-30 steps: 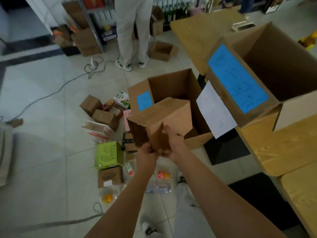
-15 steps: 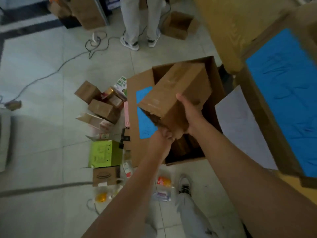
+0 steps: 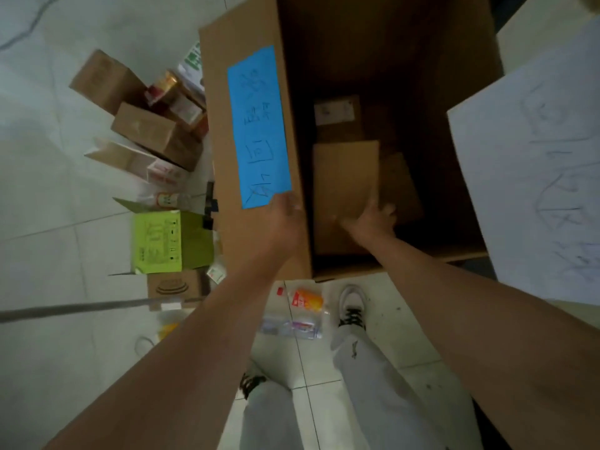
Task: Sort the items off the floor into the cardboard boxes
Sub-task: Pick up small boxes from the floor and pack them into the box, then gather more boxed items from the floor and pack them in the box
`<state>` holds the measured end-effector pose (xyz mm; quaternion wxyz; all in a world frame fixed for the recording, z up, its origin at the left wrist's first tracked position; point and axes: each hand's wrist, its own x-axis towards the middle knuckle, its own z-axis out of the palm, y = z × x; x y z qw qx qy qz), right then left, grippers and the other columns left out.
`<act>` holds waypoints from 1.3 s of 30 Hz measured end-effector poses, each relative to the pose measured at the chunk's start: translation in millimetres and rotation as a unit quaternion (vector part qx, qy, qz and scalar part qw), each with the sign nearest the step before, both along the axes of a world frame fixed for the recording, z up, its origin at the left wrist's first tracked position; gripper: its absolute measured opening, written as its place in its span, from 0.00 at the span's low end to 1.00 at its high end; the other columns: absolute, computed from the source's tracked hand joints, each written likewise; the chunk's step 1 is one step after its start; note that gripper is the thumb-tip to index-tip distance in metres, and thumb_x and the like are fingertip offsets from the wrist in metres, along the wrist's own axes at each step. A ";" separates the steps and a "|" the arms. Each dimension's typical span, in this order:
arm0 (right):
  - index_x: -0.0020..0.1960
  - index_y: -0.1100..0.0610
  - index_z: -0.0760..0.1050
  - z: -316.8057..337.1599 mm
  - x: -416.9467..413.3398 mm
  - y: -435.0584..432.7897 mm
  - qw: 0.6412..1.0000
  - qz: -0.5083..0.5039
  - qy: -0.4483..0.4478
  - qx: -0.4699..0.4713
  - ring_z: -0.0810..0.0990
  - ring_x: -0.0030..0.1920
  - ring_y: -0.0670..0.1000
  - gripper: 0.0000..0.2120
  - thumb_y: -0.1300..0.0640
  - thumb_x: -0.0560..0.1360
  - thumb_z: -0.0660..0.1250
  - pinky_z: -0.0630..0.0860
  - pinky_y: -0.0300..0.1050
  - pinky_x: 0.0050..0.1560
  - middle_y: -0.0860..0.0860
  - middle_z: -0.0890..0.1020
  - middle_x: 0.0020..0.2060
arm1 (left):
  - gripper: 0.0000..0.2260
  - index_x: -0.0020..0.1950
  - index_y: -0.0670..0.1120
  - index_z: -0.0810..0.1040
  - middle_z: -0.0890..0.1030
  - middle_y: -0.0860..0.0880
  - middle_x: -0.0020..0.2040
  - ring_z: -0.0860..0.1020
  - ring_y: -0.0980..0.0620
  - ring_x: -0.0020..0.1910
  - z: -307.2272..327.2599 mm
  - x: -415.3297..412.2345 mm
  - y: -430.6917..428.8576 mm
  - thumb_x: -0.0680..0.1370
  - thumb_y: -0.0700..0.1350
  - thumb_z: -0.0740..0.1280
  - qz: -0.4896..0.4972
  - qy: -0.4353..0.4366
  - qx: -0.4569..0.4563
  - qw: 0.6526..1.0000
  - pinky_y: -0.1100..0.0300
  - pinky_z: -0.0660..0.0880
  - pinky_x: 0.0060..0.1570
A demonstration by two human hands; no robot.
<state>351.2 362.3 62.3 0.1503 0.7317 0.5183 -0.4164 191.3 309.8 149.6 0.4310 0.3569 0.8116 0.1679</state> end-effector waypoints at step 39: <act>0.50 0.40 0.76 94.3 -188.5 -77.6 0.877 -0.138 0.406 0.216 0.81 0.54 0.44 0.08 0.52 0.80 0.61 0.78 0.40 0.50 0.44 0.82 0.51 | 0.17 0.66 0.48 0.71 0.76 0.56 0.51 0.75 0.53 0.51 -27.2 -141.0 -124.9 0.77 0.38 0.60 0.314 -0.046 0.035 0.948 0.68 0.70 0.42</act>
